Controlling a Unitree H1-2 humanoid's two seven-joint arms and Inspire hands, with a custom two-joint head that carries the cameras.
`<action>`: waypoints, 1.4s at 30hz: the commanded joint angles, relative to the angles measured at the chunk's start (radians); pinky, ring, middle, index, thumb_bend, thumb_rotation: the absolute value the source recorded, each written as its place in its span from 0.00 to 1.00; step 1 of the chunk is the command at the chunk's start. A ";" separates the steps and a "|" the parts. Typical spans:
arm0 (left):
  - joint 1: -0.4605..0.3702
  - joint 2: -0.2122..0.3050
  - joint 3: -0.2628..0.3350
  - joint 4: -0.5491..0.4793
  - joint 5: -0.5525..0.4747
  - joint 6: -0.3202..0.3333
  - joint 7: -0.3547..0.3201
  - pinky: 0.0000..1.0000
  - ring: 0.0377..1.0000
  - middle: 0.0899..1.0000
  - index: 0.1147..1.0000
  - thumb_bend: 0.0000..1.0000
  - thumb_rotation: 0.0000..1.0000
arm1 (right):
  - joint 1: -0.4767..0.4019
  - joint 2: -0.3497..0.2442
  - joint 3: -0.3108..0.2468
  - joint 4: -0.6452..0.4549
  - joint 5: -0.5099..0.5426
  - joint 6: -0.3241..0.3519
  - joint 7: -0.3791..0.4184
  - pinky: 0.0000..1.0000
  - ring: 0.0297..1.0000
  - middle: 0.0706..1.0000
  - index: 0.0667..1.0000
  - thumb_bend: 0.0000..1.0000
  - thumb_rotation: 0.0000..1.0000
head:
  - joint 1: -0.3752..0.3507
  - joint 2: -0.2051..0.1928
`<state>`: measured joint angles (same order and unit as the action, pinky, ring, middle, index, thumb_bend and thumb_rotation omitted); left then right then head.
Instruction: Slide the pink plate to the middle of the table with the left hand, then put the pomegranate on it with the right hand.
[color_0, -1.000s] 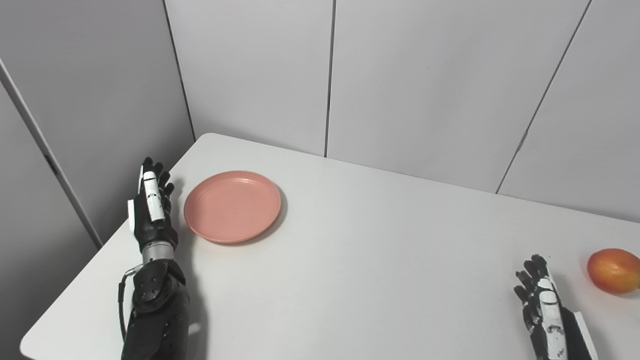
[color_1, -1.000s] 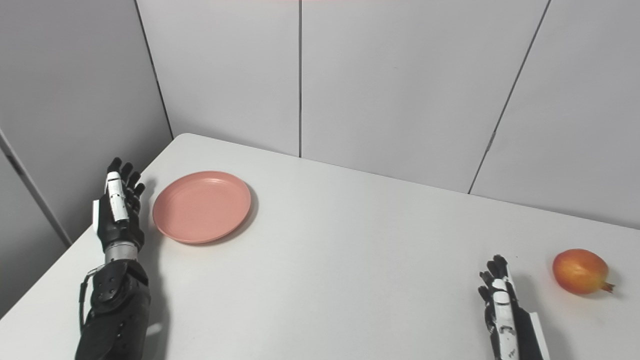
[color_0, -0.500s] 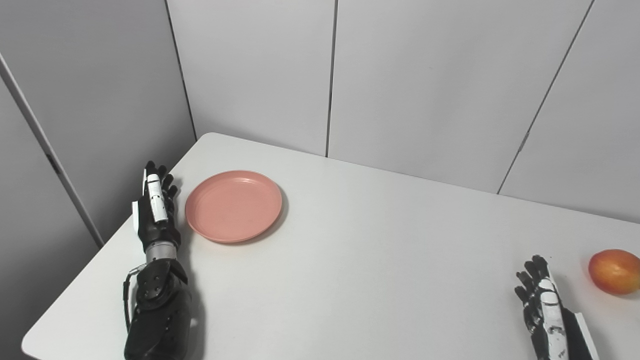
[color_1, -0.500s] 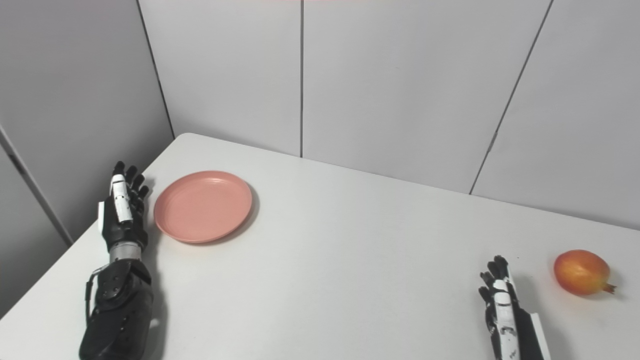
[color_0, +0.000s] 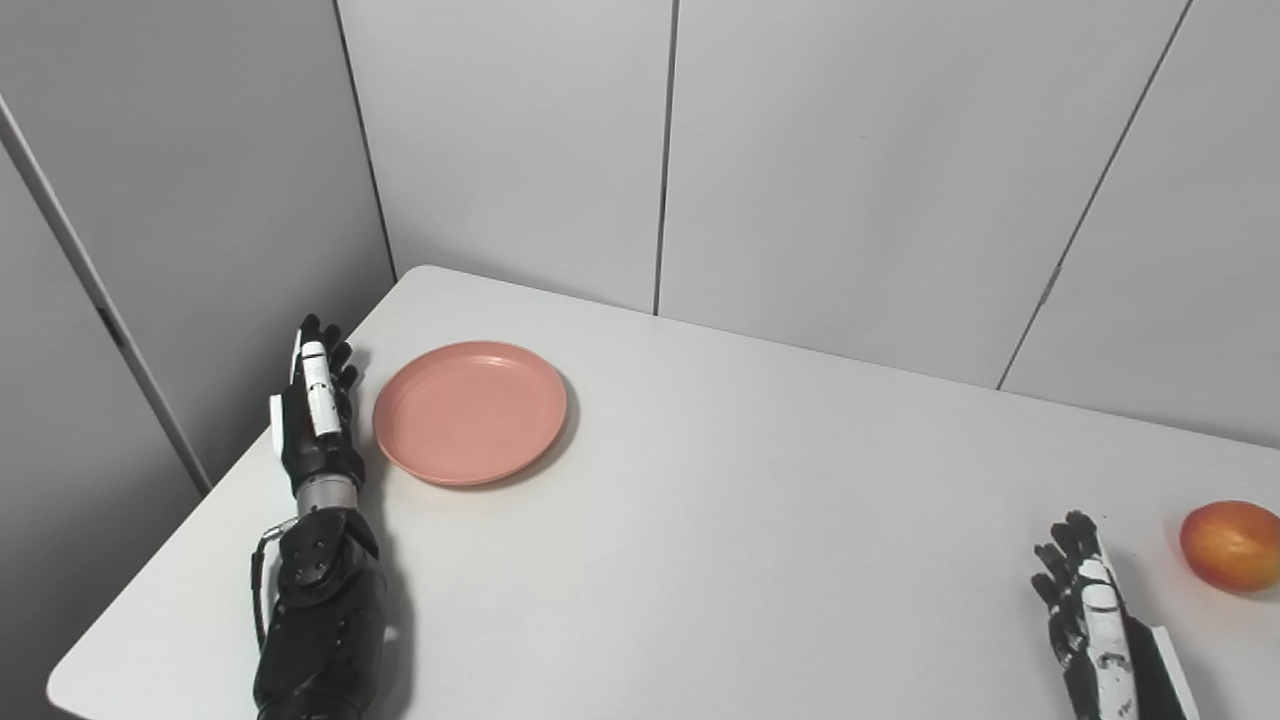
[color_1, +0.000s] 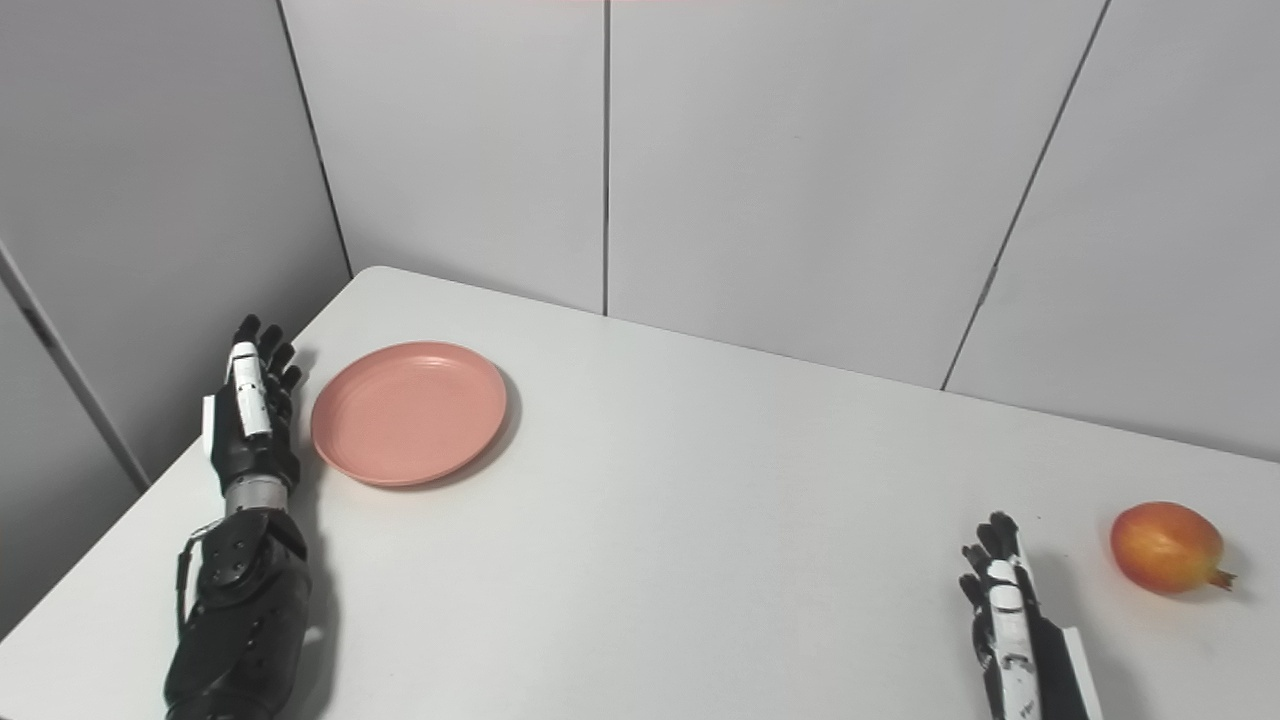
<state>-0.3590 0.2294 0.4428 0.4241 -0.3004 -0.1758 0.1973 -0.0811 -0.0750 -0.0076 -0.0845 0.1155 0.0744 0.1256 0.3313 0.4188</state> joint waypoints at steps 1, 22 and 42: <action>-0.013 0.003 -0.016 0.023 0.014 -0.007 -0.008 0.93 0.93 0.93 0.90 0.35 1.00 | -0.020 -0.008 -0.005 -0.026 0.001 -0.026 0.001 1.00 1.00 1.00 1.00 0.17 1.00 | 0.000 0.001; -0.016 -0.029 -0.093 0.010 -0.021 0.059 -0.071 0.95 0.93 0.92 0.91 0.36 1.00 | -0.018 -0.001 -0.004 -0.037 0.010 -0.012 -0.001 1.00 1.00 1.00 1.00 0.16 1.00 | -0.009 0.006; -0.002 -0.052 -0.153 -0.005 -0.019 0.096 -0.149 0.92 0.91 0.91 0.87 0.42 1.00 | -0.021 -0.003 0.001 -0.019 0.020 -0.038 0.016 1.00 1.00 1.00 1.00 0.18 1.00 | -0.022 0.013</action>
<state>-0.3767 0.1969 0.3041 0.4169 -0.3269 -0.1136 0.0605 -0.0812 -0.0745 -0.0052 -0.0828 0.1267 0.0744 0.1342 0.3083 0.4310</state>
